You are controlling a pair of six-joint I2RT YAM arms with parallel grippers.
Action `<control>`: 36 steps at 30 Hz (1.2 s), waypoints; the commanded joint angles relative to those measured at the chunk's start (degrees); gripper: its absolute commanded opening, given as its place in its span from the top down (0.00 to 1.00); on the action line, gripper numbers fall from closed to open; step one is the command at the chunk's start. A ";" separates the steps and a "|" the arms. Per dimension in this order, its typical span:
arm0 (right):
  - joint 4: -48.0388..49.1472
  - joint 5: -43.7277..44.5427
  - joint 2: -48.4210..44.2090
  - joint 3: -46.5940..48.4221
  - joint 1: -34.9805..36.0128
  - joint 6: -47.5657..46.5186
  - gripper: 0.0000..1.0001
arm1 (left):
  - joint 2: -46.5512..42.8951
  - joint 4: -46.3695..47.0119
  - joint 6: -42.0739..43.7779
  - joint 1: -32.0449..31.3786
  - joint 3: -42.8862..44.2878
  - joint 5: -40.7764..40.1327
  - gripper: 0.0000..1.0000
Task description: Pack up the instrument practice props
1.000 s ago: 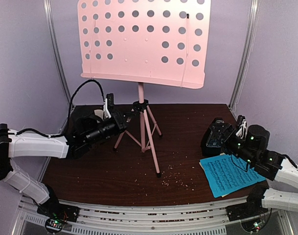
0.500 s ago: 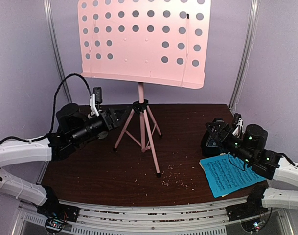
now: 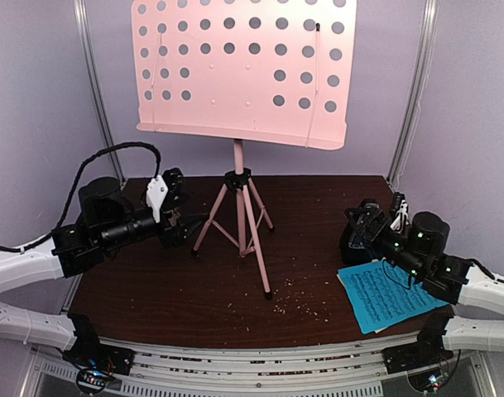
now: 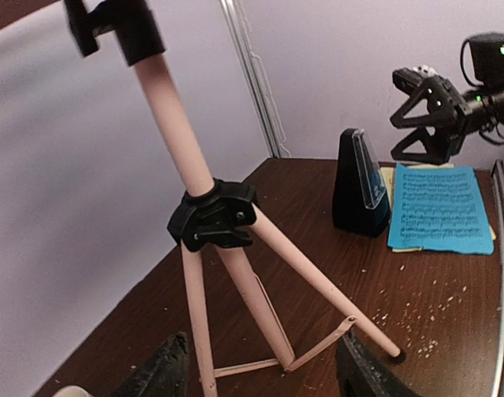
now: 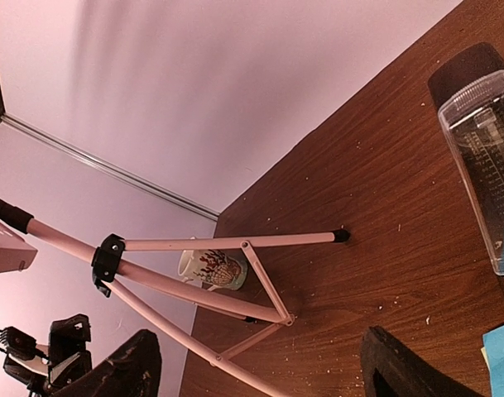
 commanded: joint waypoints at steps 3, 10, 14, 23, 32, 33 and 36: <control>2.36 -0.44 -0.16 -0.41 0.51 -0.59 0.15 | 4.73 -6.64 25.53 -3.78 7.48 -6.35 0.37; -0.44 1.20 -2.80 -0.41 0.56 -1.06 0.15 | 9.77 -2.34 32.18 -4.37 10.79 -8.03 0.38; -1.32 2.08 -4.35 -1.06 0.59 -0.95 0.15 | 12.69 -1.31 34.68 -4.73 12.47 -9.38 0.40; -1.37 2.15 -4.64 -1.44 0.60 -0.31 0.15 | 17.16 2.61 42.09 -6.58 15.20 -15.19 0.49; -0.94 2.34 -4.63 -1.90 0.60 0.13 0.15 | 19.10 5.74 45.68 -6.71 14.97 -18.69 0.51; -0.88 2.34 -4.64 -1.97 0.60 0.21 0.15 | 19.32 5.97 46.03 -6.70 14.99 -19.02 0.52; -0.78 2.56 -4.75 -2.14 0.60 0.54 0.15 | 20.04 7.09 46.65 -6.72 14.95 -19.98 0.55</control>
